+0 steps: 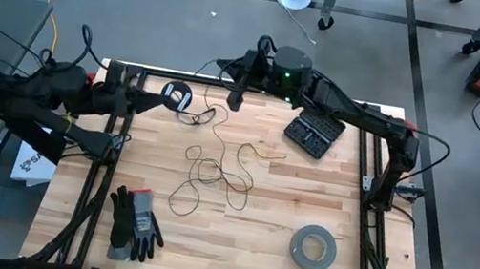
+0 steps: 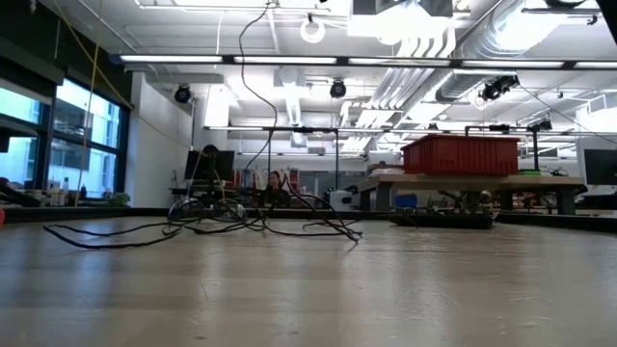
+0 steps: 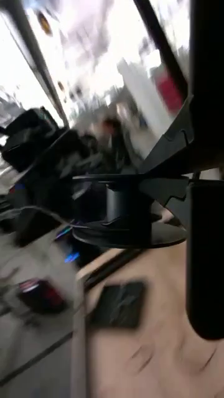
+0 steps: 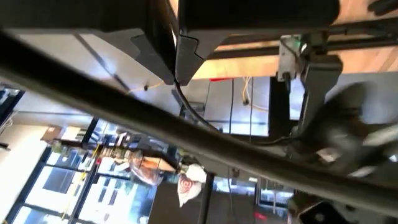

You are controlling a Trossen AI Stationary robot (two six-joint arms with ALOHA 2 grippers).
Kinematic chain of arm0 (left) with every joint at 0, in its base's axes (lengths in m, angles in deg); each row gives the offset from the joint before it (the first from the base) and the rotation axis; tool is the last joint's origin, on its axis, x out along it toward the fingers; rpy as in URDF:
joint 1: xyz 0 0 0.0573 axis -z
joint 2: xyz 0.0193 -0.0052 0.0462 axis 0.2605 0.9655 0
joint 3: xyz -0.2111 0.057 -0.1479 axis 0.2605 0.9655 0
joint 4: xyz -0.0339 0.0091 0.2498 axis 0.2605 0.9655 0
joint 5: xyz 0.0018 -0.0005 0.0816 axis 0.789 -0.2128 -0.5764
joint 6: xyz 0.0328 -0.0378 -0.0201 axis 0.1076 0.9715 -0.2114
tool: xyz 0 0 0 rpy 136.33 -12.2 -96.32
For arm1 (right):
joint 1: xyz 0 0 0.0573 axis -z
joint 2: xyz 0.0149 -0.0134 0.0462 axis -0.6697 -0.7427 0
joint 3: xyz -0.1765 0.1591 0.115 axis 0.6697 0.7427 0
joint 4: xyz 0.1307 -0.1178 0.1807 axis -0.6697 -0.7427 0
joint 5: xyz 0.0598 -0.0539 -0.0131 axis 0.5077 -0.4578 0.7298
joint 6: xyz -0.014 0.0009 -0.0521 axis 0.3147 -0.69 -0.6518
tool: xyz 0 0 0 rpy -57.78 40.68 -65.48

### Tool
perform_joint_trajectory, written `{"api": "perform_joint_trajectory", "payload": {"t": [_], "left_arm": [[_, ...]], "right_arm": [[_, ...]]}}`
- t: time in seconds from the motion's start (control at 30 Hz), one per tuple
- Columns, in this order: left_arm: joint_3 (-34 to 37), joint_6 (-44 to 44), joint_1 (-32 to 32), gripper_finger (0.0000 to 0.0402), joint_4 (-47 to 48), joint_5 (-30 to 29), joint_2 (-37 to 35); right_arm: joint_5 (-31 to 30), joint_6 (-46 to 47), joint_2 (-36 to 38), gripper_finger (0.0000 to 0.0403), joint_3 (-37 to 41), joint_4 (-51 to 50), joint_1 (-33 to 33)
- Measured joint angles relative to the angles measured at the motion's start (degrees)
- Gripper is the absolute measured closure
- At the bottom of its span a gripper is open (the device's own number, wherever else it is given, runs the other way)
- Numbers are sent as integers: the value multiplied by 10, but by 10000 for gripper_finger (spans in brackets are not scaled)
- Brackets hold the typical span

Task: Coil cords
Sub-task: Coil the black wire on the black spool

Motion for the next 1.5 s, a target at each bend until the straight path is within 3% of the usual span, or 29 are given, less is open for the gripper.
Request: {"api": "perform_joint_trajectory", "payload": {"t": [0.33, 0.53, 0.77, 0.9, 1.0, 1.27, 1.4, 1.5], "left_arm": [[0, -359, -25, 401, -47, -112, 27], [0, -504, -28, 400, -146, -64, 47], [0, -522, -28, 400, -181, 47, 77], [0, -531, -28, 399, -178, 58, 96], [0, -547, -28, 399, -178, 56, 102], [0, -568, -28, 399, -177, 55, 100], [0, -568, -28, 399, -178, 55, 102], [0, -561, -28, 399, -178, 55, 108]], "right_arm": [[20, 50, 20, 403, 0, -121, -26], [20, 57, 20, 403, 0, -154, -45], [38, 77, 21, 403, 0, -148, -67], [100, 98, 21, 391, 0, -147, -85], [111, 91, 28, 352, 0, -154, -103], [-38, 40, 78, 238, 0, -227, -123], [-77, 39, 97, 226, 0, -245, -119], [-95, 37, 105, 229, 0, -196, -120]]}}
